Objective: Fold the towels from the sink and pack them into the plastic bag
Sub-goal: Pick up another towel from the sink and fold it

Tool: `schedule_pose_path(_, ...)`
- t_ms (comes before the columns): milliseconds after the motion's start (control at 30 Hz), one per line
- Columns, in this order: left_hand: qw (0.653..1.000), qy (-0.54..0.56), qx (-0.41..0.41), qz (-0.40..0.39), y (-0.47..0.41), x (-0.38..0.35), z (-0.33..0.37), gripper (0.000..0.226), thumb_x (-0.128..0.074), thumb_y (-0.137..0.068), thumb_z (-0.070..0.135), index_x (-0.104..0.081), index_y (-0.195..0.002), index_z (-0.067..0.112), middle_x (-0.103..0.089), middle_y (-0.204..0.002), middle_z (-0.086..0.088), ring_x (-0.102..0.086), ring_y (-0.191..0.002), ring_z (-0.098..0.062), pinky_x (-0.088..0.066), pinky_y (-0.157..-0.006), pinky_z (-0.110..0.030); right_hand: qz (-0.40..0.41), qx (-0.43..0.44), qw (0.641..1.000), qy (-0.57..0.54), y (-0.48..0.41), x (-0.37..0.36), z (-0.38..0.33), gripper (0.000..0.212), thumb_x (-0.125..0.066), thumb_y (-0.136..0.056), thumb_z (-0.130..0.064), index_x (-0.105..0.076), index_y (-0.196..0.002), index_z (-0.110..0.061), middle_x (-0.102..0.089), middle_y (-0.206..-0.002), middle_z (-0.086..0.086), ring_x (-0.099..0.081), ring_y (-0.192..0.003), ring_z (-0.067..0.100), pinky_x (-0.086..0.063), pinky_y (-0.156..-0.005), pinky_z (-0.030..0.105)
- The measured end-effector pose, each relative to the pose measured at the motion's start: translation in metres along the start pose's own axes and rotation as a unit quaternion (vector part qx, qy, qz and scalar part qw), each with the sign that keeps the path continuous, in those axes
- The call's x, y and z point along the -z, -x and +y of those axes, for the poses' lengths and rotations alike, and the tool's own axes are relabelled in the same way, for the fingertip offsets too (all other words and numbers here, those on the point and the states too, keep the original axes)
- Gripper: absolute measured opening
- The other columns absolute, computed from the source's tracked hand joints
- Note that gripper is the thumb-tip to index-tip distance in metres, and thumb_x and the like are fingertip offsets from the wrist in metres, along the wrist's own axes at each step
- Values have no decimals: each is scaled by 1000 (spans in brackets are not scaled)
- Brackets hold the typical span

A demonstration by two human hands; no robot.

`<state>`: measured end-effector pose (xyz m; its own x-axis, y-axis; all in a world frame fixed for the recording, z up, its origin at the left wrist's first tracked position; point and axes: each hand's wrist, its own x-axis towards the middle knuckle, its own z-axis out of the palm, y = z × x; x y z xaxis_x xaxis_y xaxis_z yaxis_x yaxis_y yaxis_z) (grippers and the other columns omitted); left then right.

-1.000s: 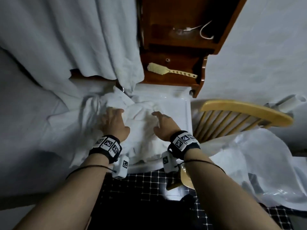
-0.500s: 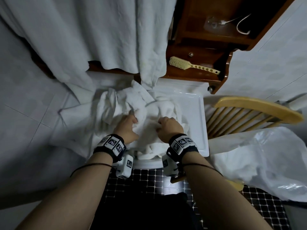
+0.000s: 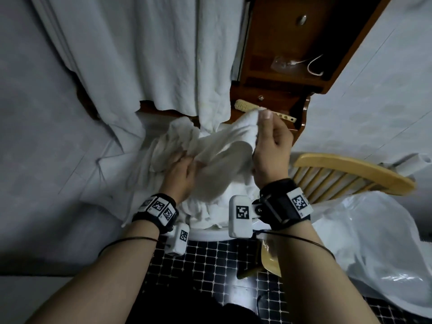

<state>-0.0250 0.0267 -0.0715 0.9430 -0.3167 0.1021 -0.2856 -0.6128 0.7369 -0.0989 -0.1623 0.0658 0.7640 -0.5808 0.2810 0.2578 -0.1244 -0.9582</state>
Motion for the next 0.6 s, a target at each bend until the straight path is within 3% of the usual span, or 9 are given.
schedule_pose_path(100,1000,10,-8,15,16,0,17,20,-49,-108,25,-63,-95,20,-60,-113,-6,-59,-106,-29,-51,-96,-43,13,-24,999,-37,17,33,-7,42,-46,-114,-27,-49,-72,-21,-37,-67,-11,-34,-65,7,-31,-62,26)
schedule_pose_path(167,1000,-2,-2,-16,30,-4,24,6,-63,-99,21,-65,-106,20,-60,-119,-3,-60,-111,-25,-51,-101,-44,-11,-69,993,-100,35,56,-7,46,-48,-113,-27,-49,-67,-24,-36,-65,-7,-32,-64,10,-29,-61,30)
schedule_pose_path(267,994,-45,14,-99,61,-21,35,82,-84,-71,38,-47,-145,30,-44,-151,-2,-45,-142,-27,-42,-118,-43,-49,-98,985,-130,61,90,0,47,-56,-109,-36,-53,-71,-7,-42,-72,9,-34,-67,25,-26,-60,46)
schedule_pose_path(333,980,-112,-1,-162,76,-36,36,128,-90,-52,64,-21,-159,47,-13,-172,1,-9,-161,-31,-22,-128,-50,-58,-104,982,-150,74,106,2,58,-61,-105,-43,-50,-88,11,-49,-90,17,-42,-84,30,-33,-68,50)
schedule_pose_path(367,968,-151,-7,-201,85,-47,41,140,-88,-46,77,-9,-160,55,4,-175,5,9,-162,-32,-10,-128,-53,-48,-110,978,-170,83,116,-2,54,-60,-106,-42,-53,-93,10,-51,-95,20,-44,-90,32,-35,-74,51)
schedule_pose_path(433,954,-186,1,-236,100,-59,59,122,-79,-58,82,-10,-156,59,13,-174,9,15,-161,-31,-7,-127,-55,-45,-126,971,-196,94,128,-9,40,-57,-108,-37,-63,-103,3,-53,-98,23,-47,-94,36,-38,-80,53)
schedule_pose_path(500,983,-79,23,-162,109,-65,77,68,-70,-90,52,-37,-149,48,-27,-169,2,-28,-156,-28,-30,-125,-51,-47,-129,972,-191,102,140,-14,37,-58,-108,-34,-63,-101,2,-51,-94,22,-45,-89,35,-36,-78,51)
schedule_pose_path(533,991,-33,29,-124,111,-66,83,47,-64,-97,37,-49,-140,43,-52,-153,1,-50,-140,-25,-45,-114,-46,-45,-123,973,-188,107,148,-18,37,-59,-107,-33,-61,-96,2,-49,-89,20,-43,-84,34,-35,-75,49)
schedule_pose_path(600,991,-43,34,-126,118,-60,93,29,-60,-97,28,-61,-123,41,-71,-124,5,-66,-114,-21,-54,-96,-39,-23,-112,983,-147,111,159,-19,30,-65,-104,-29,-61,-91,-3,-53,-81,14,-49,-74,28,-41,-69,41)
